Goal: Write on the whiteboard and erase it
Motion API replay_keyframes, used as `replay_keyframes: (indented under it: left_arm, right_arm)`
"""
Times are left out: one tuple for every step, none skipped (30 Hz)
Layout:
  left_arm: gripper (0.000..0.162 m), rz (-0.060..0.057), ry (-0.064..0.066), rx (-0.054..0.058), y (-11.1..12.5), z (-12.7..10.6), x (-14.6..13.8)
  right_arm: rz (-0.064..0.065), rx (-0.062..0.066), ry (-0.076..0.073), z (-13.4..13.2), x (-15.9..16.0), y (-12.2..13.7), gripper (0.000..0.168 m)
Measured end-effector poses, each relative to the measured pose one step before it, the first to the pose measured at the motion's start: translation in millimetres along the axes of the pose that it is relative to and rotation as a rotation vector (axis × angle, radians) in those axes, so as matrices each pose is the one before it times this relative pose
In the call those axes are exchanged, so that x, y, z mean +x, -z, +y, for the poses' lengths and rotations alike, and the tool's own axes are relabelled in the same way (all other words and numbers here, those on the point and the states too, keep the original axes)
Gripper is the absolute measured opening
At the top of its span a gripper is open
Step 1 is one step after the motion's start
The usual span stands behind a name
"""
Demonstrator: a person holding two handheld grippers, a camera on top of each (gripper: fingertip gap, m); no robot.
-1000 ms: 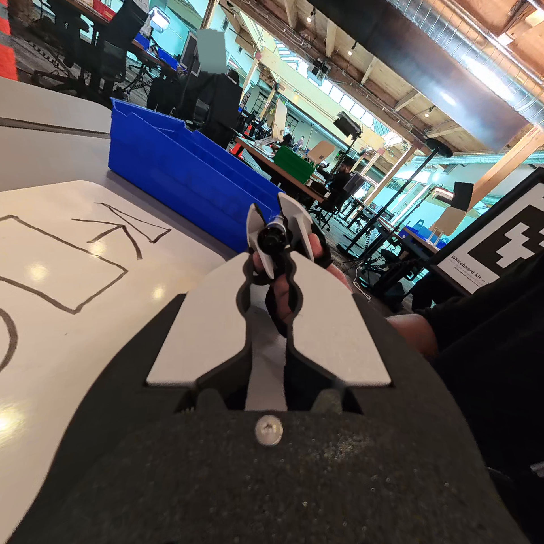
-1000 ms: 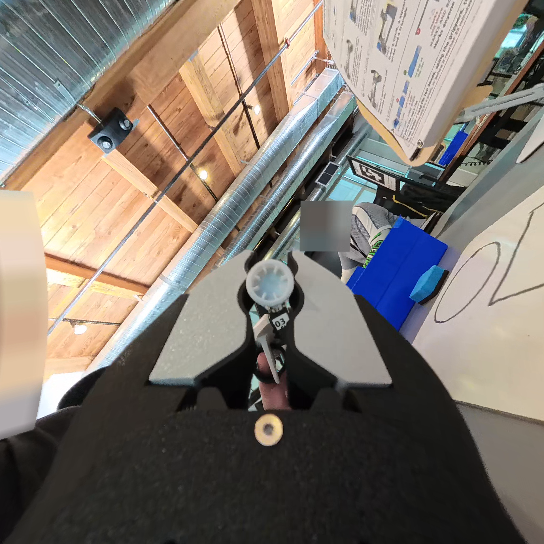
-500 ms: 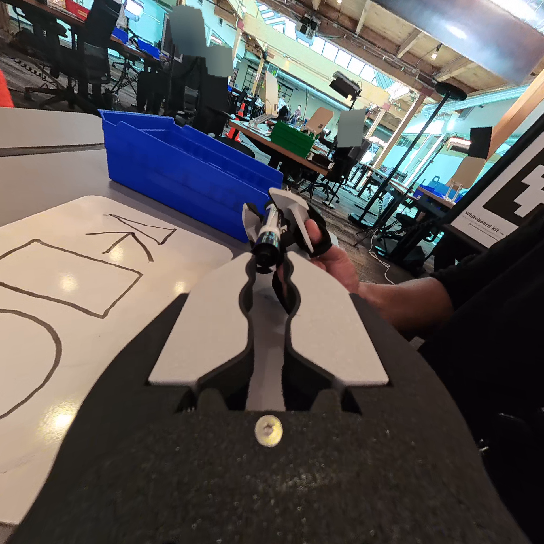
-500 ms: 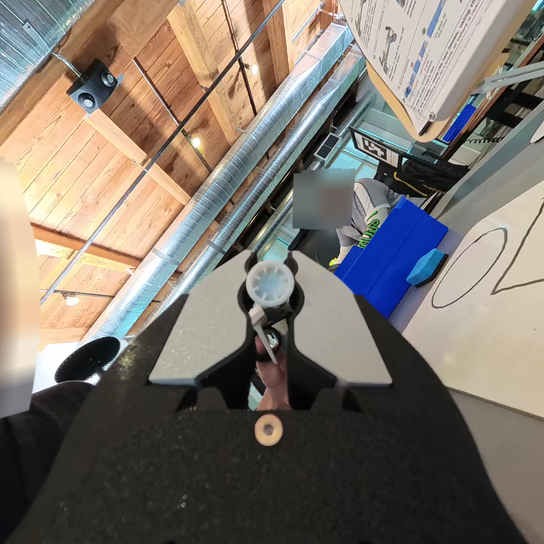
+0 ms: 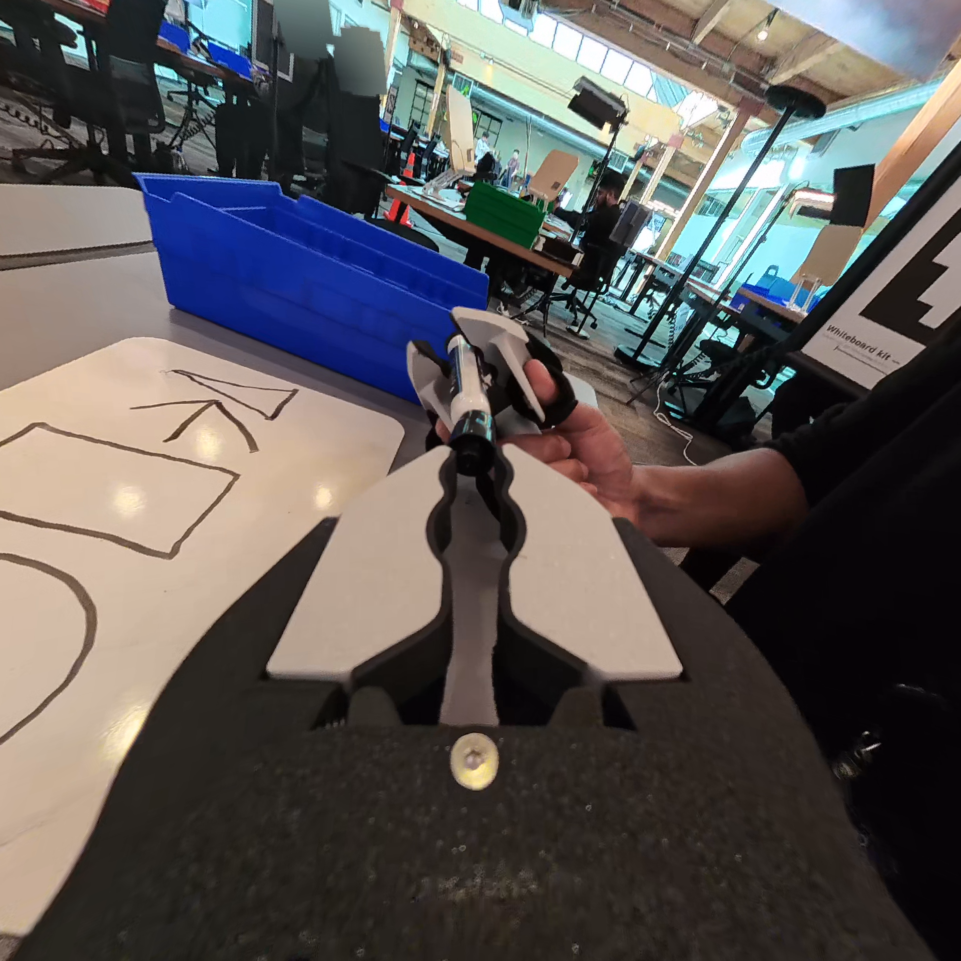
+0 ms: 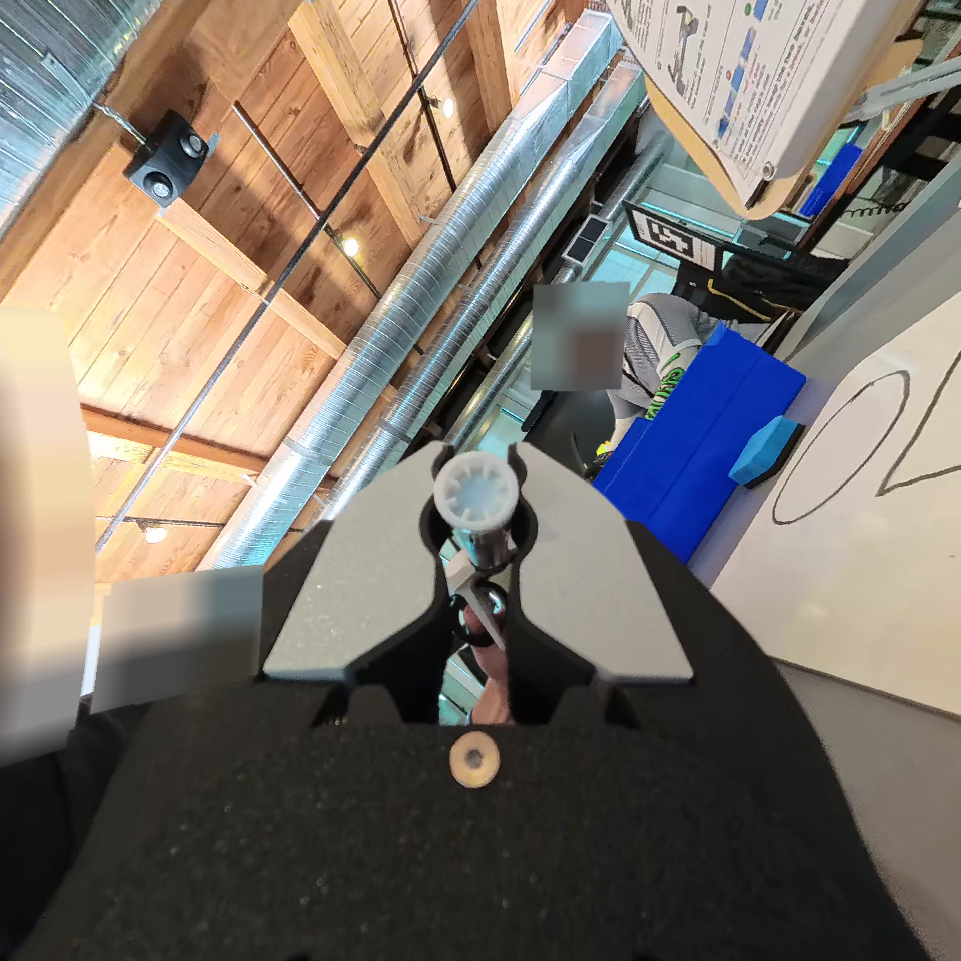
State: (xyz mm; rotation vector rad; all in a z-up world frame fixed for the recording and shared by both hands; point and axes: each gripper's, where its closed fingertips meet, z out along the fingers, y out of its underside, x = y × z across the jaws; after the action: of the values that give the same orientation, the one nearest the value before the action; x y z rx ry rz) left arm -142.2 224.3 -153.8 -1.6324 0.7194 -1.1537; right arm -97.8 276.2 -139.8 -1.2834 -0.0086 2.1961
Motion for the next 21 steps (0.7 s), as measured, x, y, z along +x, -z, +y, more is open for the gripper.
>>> replay_keyframes:
  left_arm:
    - [0.013, -0.0011, -0.002, 0.0, -1.3, 0.08, 0.49]
    - [0.013, -0.0056, 0.0007, -0.0025, -1.7, 0.31, 0.27]
    - [0.011, 0.005, 0.005, 0.0037, -1.0, -0.54, 1.59]
    - [0.009, 0.0051, 0.0016, 0.0003, -0.21, -0.25, 1.42]
    - [0.013, 0.002, -0.0005, 0.0028, 0.32, -0.75, 0.52]
    - [0.017, 0.0087, 0.006, 0.0043, 0.46, -1.09, 0.87]
    - [0.017, 0.0068, 0.0101, 0.0048, 0.41, -0.99, 0.27]
    - [0.016, 0.0005, 0.0052, 0.005, 0.4, -0.72, -0.67]
    - [0.014, -0.0079, -0.0038, -0.0005, 0.35, 0.17, -1.36]
    - [0.011, -0.01, -0.009, -0.0059, 0.2, 0.93, -1.21]
    - [0.008, -0.0129, -0.0121, -0.0079, 0.1, 1.22, -1.36]
    - [0.008, -0.0039, -0.0078, -0.0029, 0.07, 0.6, -0.15]
    - [0.009, -0.0059, -0.0016, 0.0031, 0.3, -0.7, -0.65]
    - [0.008, -0.003, -0.0008, 0.0024, 0.42, -0.43, -0.32]
    - [0.009, -0.0035, -0.0019, -0.0086, -0.14, 1.06, -0.57]
    - [0.009, -0.0152, -0.0084, -0.014, -0.55, 2.19, -2.0]
    - [0.009, -0.0052, -0.0073, -0.0006, -0.11, 0.66, -0.41]
    - [0.009, -0.0006, 0.0043, 0.0051, 0.03, -0.2, -0.39]
    - [0.009, -0.0015, 0.0086, 0.0103, 0.27, -0.92, -0.83]
    - [0.008, 0.0004, 0.0084, 0.0048, 0.36, 0.01, -0.77]
    - [0.008, -0.0024, 0.0053, -0.0083, 0.49, 1.31, -1.63]
  right_arm:
    - [0.0027, 0.0085, 0.0002, -1.56, -0.08, 0.68, 0.02]
    - [0.0032, 0.0121, -0.0014, -2.22, 0.02, 0.5, 0.02]
    - [-0.0033, 0.0084, -0.0053, -2.0, -0.34, 0.31, 0.02]
    - [-0.0038, 0.0027, -0.002, -1.3, -0.63, 0.09, 0.02]
    - [0.0032, 0.0012, 0.0043, -0.72, -0.21, 0.27, 0.02]
    - [0.0041, -0.0031, 0.0043, 0.14, 0.12, 0.11, 0.02]
    - [-0.001, -0.0017, -0.002, 0.09, -0.09, 0.12, 0.02]
    - [-0.0017, 0.0032, -0.0058, -0.25, 0.13, 0.23, 0.02]
    - [0.002, 0.0003, -0.0029, 0.14, 0.66, 0.12, 0.02]
    - [0.0007, -0.0048, -0.0015, 0.84, 0.41, -0.21, 0.02]
    - [-0.0016, -0.0034, -0.0012, 0.64, -0.27, -0.26, 0.02]
    - [0.0017, -0.0036, 0.0031, 0.54, -0.14, -0.22, 0.02]
    - [0.0029, -0.0073, 0.0066, 0.82, -0.13, -0.38, 0.02]
    - [0.0019, -0.007, 0.0072, 0.67, -0.42, -0.42, 0.02]
    - [0.0047, -0.0039, 0.0098, 0.09, -0.25, -0.16, 0.02]
    - [0.0062, -0.0057, 0.0132, 0.48, -0.24, -0.22, 0.021]
    - [0.0044, -0.0051, 0.0099, 0.25, -0.25, -0.13, 0.02]
    - [0.0027, -0.0041, 0.0035, 0.06, -0.13, -0.03, 0.02]
    - [0.0021, -0.0045, 0.003, 0.66, -0.06, 0.15, 0.02]
    - [0.0051, -0.0081, 0.0077, 1.08, 0.08, 0.17, 0.02]
    - [0.008, -0.0103, 0.0161, 1.38, -0.08, -0.07, 0.021]
